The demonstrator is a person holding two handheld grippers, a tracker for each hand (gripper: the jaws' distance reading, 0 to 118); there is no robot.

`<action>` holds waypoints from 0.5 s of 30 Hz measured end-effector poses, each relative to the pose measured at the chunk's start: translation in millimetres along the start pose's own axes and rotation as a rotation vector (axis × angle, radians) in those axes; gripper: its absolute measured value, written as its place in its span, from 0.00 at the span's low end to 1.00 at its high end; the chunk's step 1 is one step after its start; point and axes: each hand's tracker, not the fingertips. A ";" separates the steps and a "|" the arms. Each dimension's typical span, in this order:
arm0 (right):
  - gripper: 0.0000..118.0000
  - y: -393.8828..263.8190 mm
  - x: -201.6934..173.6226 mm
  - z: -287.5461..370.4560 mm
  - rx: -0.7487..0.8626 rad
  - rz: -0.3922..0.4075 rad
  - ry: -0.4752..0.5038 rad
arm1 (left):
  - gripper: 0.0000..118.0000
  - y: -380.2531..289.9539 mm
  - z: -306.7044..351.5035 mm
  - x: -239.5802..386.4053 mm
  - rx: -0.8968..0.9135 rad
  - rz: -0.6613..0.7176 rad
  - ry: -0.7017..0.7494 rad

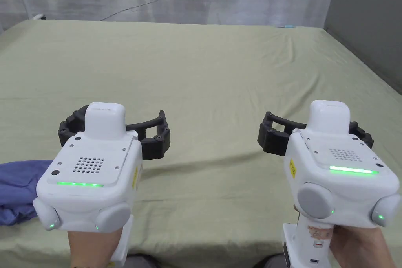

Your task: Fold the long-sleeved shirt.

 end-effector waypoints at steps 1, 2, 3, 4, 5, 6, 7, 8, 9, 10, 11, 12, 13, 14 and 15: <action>1.00 -0.2 -1.0 -0.1 0.009 -0.004 -0.009 | 1.00 0.0 0.1 0.2 0.001 -0.001 -0.001; 1.00 -0.1 -0.4 0.0 0.012 -0.004 -0.004 | 1.00 0.0 0.1 0.2 0.001 -0.002 -0.001; 1.00 1.0 1.1 -0.9 0.006 -0.003 0.008 | 1.00 0.1 0.1 0.2 0.000 -0.002 0.000; 1.00 2.5 2.3 -2.3 -0.002 -0.021 0.011 | 1.00 -0.3 0.0 0.1 0.000 -0.002 -0.001; 1.00 3.3 3.9 -4.3 -0.010 -0.051 0.016 | 1.00 -0.3 0.1 -0.2 0.001 -0.004 -0.001; 1.00 4.8 5.5 -6.7 -0.029 -0.087 -0.013 | 1.00 -0.1 0.2 -0.4 0.001 -0.005 0.001; 1.00 3.4 10.0 -7.4 -0.033 -0.125 -0.003 | 1.00 0.0 0.4 -0.7 0.002 -0.005 0.003; 1.00 4.2 11.7 -6.9 -0.062 -0.130 0.010 | 1.00 0.6 0.5 -0.4 0.002 -0.004 0.004; 1.00 5.7 13.9 -8.1 -0.093 -0.117 0.043 | 1.00 0.8 0.7 -0.7 0.002 -0.003 0.004; 1.00 5.6 17.0 -9.2 -0.114 -0.088 0.100 | 1.00 0.7 1.0 -1.3 0.002 -0.004 0.002; 1.00 4.6 19.1 -9.4 -0.127 -0.071 0.143 | 1.00 0.6 1.0 -1.4 0.002 -0.005 0.002; 1.00 2.9 22.0 -9.4 -0.129 -0.044 0.199 | 1.00 0.4 0.8 -1.4 0.002 -0.006 0.009; 1.00 -0.9 25.1 -9.4 -0.100 -0.050 0.234 | 1.00 0.3 0.6 -1.7 0.000 -0.004 0.009; 1.00 -3.1 24.4 -7.0 -0.074 -0.044 0.208 | 1.00 0.2 0.6 -2.1 -0.002 -0.002 0.007; 1.00 -6.2 23.9 -2.4 -0.023 -0.036 0.188 | 1.00 -0.1 0.9 -2.3 -0.001 0.000 0.007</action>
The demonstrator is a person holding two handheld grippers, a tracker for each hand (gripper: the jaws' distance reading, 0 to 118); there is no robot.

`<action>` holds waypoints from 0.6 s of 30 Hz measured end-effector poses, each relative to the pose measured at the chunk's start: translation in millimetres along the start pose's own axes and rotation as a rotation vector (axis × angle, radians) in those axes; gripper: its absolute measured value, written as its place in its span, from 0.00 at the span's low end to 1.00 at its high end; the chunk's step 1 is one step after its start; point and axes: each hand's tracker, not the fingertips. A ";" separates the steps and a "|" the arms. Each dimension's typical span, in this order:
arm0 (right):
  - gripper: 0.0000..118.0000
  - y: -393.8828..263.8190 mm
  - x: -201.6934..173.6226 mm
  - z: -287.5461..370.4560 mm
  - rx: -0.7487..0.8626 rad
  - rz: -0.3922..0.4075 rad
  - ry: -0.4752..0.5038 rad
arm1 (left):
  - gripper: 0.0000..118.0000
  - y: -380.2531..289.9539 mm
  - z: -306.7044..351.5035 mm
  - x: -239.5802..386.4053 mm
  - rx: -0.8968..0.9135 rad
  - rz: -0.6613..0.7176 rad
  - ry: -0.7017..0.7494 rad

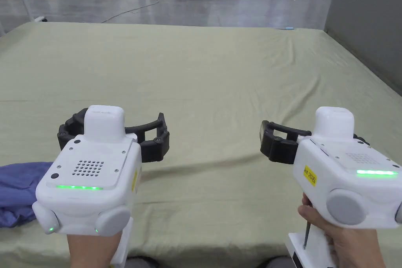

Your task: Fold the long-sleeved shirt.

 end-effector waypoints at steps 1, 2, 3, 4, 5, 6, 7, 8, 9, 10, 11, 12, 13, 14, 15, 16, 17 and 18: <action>1.00 -2.4 -1.0 2.8 0.063 -0.001 -0.039 | 1.00 -0.2 0.2 0.1 0.000 0.003 0.001; 1.00 -2.8 -0.8 4.1 0.093 0.008 -0.050 | 1.00 -0.5 0.4 -0.1 0.000 0.003 0.000; 1.00 -3.5 1.5 3.9 0.152 -0.007 -0.062 | 1.00 -0.7 0.6 -0.2 -0.001 0.002 -0.001; 1.00 -5.2 3.5 2.1 0.193 -0.003 -0.073 | 1.00 -0.9 0.8 0.0 -0.001 -0.001 0.000; 1.00 -7.6 7.7 -0.8 0.208 0.008 -0.056 | 1.00 -1.1 1.2 0.5 -0.002 -0.005 0.000; 1.00 -9.7 9.3 -2.8 0.205 0.005 -0.099 | 1.00 -1.2 1.3 0.6 -0.004 -0.008 0.000; 1.00 -9.8 8.4 -3.7 0.186 0.000 -0.194 | 1.00 -1.5 1.5 0.5 -0.006 -0.010 0.002; 1.00 -9.2 8.9 -4.8 0.148 0.007 -0.269 | 1.00 -1.9 1.9 0.2 -0.006 -0.012 0.002; 1.00 -8.6 11.6 -6.4 0.115 0.011 -0.249 | 1.00 -2.5 1.6 0.0 -0.006 -0.012 0.002; 1.00 -8.6 14.7 -6.8 0.117 0.011 -0.209 | 1.00 -2.7 1.5 -0.2 -0.007 -0.011 0.004; 1.00 -10.0 17.4 -6.0 0.115 0.003 -0.161 | 1.00 -2.9 1.4 -0.6 -0.007 -0.007 0.005; 1.00 -10.4 17.6 -4.0 0.116 0.009 -0.154 | 1.00 -2.9 1.1 -1.0 -0.008 -0.001 0.003; 1.00 -10.3 15.4 -3.1 0.117 0.014 -0.164 | 1.00 -2.6 0.8 -0.9 -0.008 0.003 0.003; 1.00 -10.4 13.0 -2.9 0.118 0.029 -0.168 | 1.00 -2.6 0.7 -0.8 -0.008 0.004 0.002; 1.00 -9.4 10.9 -3.2 0.111 0.054 -0.170 | 1.00 -2.5 0.7 -0.7 -0.007 0.005 0.001; 1.00 -8.9 9.5 -3.9 0.100 0.078 -0.168 | 1.00 -2.4 0.5 -0.4 -0.007 0.003 0.002; 1.00 -8.0 7.9 -4.3 0.095 0.093 -0.168 | 1.00 -2.2 0.0 0.1 -0.007 0.001 0.001; 1.00 -7.3 6.5 -4.3 0.093 0.100 -0.169 | 1.00 -2.0 -0.1 0.3 -0.007 -0.002 -0.001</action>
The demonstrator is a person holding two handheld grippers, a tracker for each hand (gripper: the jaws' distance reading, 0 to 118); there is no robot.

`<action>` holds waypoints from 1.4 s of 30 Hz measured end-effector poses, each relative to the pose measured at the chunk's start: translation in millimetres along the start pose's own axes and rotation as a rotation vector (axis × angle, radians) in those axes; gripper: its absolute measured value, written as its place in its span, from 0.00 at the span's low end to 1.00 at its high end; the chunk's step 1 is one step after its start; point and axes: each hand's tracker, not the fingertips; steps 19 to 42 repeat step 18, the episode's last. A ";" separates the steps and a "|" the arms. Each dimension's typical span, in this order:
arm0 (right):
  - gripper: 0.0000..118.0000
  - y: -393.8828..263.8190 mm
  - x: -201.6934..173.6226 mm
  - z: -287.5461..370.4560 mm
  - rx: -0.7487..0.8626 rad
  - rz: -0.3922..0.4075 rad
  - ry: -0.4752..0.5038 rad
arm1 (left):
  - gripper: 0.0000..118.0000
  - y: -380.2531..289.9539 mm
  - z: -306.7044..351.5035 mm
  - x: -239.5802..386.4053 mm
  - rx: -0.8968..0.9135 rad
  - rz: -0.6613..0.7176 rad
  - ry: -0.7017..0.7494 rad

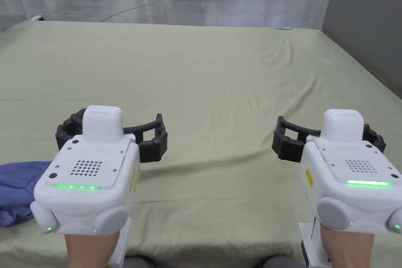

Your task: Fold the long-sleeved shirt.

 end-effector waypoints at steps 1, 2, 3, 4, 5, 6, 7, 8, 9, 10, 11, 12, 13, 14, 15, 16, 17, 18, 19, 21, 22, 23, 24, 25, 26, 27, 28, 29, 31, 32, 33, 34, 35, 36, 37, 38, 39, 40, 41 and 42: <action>1.00 0.6 -0.6 0.5 0.000 0.003 0.003 | 1.00 0.3 0.0 0.1 0.001 -0.002 -0.001; 1.00 0.1 -0.3 -1.2 0.002 0.003 0.008 | 1.00 0.8 0.1 0.4 0.002 -0.005 -0.001; 1.00 0.9 -1.0 -1.0 0.002 0.002 0.010 | 1.00 1.5 0.1 1.0 0.003 -0.007 -0.001; 1.00 2.1 -1.8 -0.7 0.001 -0.001 0.012 | 1.00 2.0 0.2 1.0 0.005 -0.009 -0.002; 1.00 2.7 -1.9 -0.8 -0.001 -0.005 0.016 | 1.00 2.6 0.2 0.8 0.006 -0.009 -0.001; 1.00 2.9 -1.9 -0.9 -0.003 -0.005 0.020 | 1.00 2.9 0.2 0.6 0.006 -0.008 -0.001; 1.00 3.2 -2.5 -0.8 -0.003 -0.004 0.022 | 1.00 3.1 0.3 0.7 0.006 -0.006 -0.001; 1.00 3.8 -3.6 -0.6 -0.001 0.001 0.020 | 1.00 3.3 0.4 0.4 0.006 -0.004 -0.001; 1.00 4.3 -4.3 -0.4 -0.001 0.005 0.018 | 1.00 3.4 0.4 0.1 0.006 -0.003 -0.001; 1.00 4.1 -3.9 -0.6 -0.001 0.008 0.019 | 1.00 3.7 0.3 -0.2 0.005 -0.003 0.000; 1.00 4.7 -4.1 -0.7 -0.002 0.008 0.021 | 1.00 3.4 0.2 0.6 0.006 -0.004 0.001; 1.00 5.0 -4.4 -0.6 -0.003 0.007 0.023 | 1.00 3.5 0.2 0.7 0.006 -0.005 0.002; 1.00 5.2 -4.8 -0.5 -0.002 0.006 0.023 | 1.00 3.7 0.2 0.6 0.006 -0.005 0.001; 1.00 4.7 -4.1 -1.1 -0.002 0.005 0.023 | 1.00 4.1 0.3 0.7 0.006 -0.005 0.000; 1.00 4.9 -4.2 -1.2 -0.002 0.004 0.024 | 1.00 4.5 0.3 1.3 0.007 -0.006 -0.001; 1.00 5.3 -4.4 -1.3 -0.003 0.004 0.025 | 1.00 4.7 0.3 1.4 0.008 -0.008 -0.003; 1.00 5.6 -4.6 -1.4 -0.004 0.005 0.024 | 1.00 5.0 0.2 1.5 0.008 -0.009 -0.002; 1.00 5.7 -4.5 -1.8 -0.004 0.006 0.026 | 1.00 5.3 0.1 1.6 0.009 -0.010 -0.003; 1.00 5.7 -4.5 -1.8 -0.004 0.006 0.026 | 1.00 5.3 0.1 1.6 0.009 -0.010 -0.003; 1.00 5.7 -4.5 -1.8 -0.004 0.006 0.026 | 1.00 5.3 0.1 1.6 0.009 -0.010 -0.003; 1.00 5.7 -4.5 -1.8 -0.004 0.006 0.026 | 1.00 5.3 0.1 1.6 0.009 -0.010 -0.003; 1.00 5.7 -4.5 -1.8 -0.004 0.006 0.026 | 1.00 5.3 0.1 1.6 0.009 -0.010 -0.003; 1.00 5.7 -4.5 -1.8 -0.004 0.006 0.026 | 1.00 5.3 0.1 1.6 0.009 -0.010 -0.003; 1.00 5.7 -4.5 -1.8 -0.004 0.006 0.026 | 1.00 5.3 0.1 1.6 0.009 -0.010 -0.003; 1.00 5.7 -4.5 -1.8 -0.004 0.006 0.026 | 1.00 5.3 0.1 1.6 0.009 -0.010 -0.003; 1.00 5.7 -4.5 -1.8 -0.004 0.006 0.026 | 1.00 5.3 0.1 1.6 0.009 -0.010 -0.003; 1.00 5.7 -4.5 -1.8 -0.004 0.006 0.026 | 1.00 5.3 0.1 1.6 0.009 -0.010 -0.003; 1.00 5.7 -4.5 -1.8 -0.004 0.006 0.026 | 1.00 5.3 0.1 1.6 0.009 -0.010 -0.003; 1.00 5.7 -4.5 -1.8 -0.004 0.006 0.026 | 1.00 5.3 0.1 1.6 0.009 -0.010 -0.003; 1.00 5.7 -4.5 -1.8 -0.004 0.006 0.026 | 1.00 5.3 0.1 1.6 0.009 -0.010 -0.003; 1.00 5.7 -4.5 -1.8 -0.004 0.006 0.026 | 1.00 5.3 0.1 1.6 0.009 -0.010 -0.003; 1.00 5.7 -4.5 -1.8 -0.004 0.006 0.026 | 1.00 5.3 0.1 1.6 0.009 -0.010 -0.003; 1.00 5.7 -4.5 -1.8 -0.004 0.006 0.026 | 1.00 5.3 0.1 1.6 0.009 -0.010 -0.003; 1.00 5.7 -4.5 -1.8 -0.004 0.006 0.026 | 1.00 5.3 0.1 1.6 0.009 -0.010 -0.003; 1.00 5.7 -4.5 -1.8 -0.004 0.006 0.026 | 1.00 5.3 0.1 1.6 0.009 -0.010 -0.003; 1.00 5.7 -4.5 -1.8 -0.004 0.006 0.026 | 1.00 5.3 0.1 1.6 0.009 -0.010 -0.003; 1.00 5.7 -4.5 -1.8 -0.004 0.006 0.026 | 1.00 5.3 0.1 1.6 0.009 -0.010 -0.003; 1.00 5.7 -4.5 -1.8 -0.004 0.006 0.026 | 1.00 5.3 0.1 1.6 0.009 -0.010 -0.003; 1.00 5.7 -4.5 -1.8 -0.004 0.006 0.026 | 1.00 5.3 0.1 1.6 0.009 -0.010 -0.003; 1.00 5.7 -4.5 -1.8 -0.004 0.006 0.026 | 1.00 5.3 0.1 1.6 0.009 -0.010 -0.003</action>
